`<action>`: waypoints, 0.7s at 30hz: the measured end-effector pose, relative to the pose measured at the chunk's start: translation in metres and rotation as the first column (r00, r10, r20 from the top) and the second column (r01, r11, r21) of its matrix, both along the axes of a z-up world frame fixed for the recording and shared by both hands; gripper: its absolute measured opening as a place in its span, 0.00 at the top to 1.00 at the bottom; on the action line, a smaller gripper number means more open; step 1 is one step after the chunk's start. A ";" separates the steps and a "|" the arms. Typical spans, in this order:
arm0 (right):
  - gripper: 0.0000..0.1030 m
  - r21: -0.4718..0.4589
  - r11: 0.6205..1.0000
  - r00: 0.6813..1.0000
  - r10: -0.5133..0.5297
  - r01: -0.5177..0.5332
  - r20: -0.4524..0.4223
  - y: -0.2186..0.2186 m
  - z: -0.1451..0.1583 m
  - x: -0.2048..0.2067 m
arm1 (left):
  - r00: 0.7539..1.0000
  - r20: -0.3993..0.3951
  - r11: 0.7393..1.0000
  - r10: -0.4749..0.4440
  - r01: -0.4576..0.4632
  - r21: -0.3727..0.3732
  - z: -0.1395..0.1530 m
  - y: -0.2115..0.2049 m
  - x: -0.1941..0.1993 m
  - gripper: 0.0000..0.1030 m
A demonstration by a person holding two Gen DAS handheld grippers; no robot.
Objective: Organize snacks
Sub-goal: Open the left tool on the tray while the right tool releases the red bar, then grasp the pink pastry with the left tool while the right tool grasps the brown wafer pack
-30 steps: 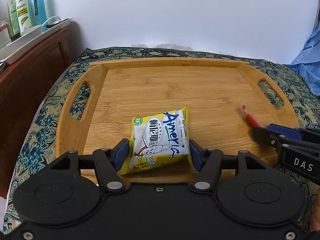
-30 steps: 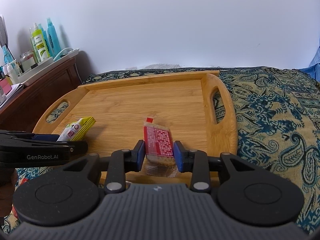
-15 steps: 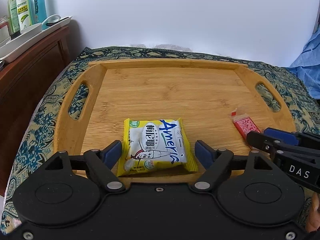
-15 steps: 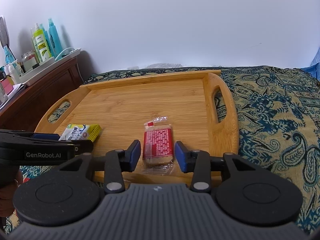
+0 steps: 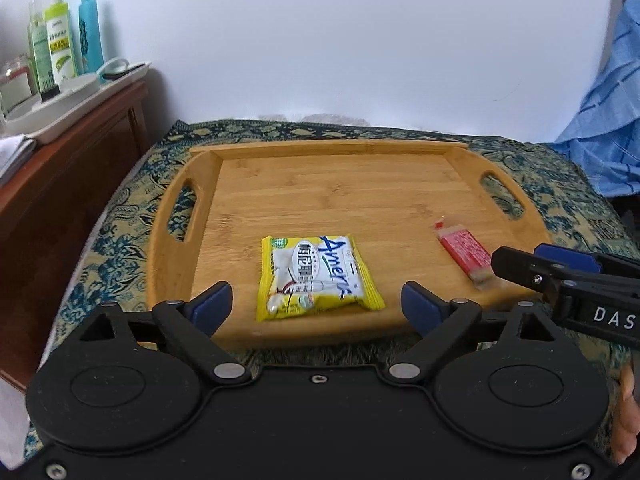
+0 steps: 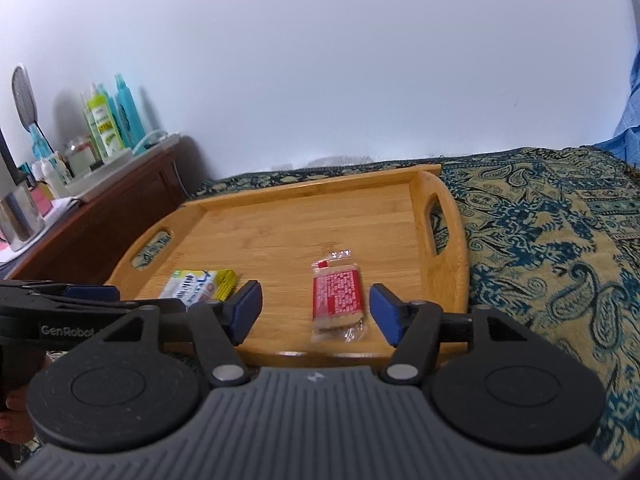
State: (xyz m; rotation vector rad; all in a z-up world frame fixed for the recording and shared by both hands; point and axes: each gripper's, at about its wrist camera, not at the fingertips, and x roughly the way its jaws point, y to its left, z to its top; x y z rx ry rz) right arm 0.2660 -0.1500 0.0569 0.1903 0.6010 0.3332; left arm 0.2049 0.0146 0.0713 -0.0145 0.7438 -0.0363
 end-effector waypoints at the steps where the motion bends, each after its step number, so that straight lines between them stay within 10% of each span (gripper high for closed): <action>1: 0.25 0.008 1.000 1.000 -0.002 0.002 0.005 -0.002 0.001 -0.006 | 1.000 0.005 1.000 -0.003 0.003 0.003 0.002 0.000 -0.005 0.11; 21: 0.07 -0.016 0.999 0.976 -0.030 0.034 0.218 -0.023 0.007 -0.124 | 0.993 0.118 0.997 -0.007 0.016 -0.071 0.002 0.017 -0.134 0.01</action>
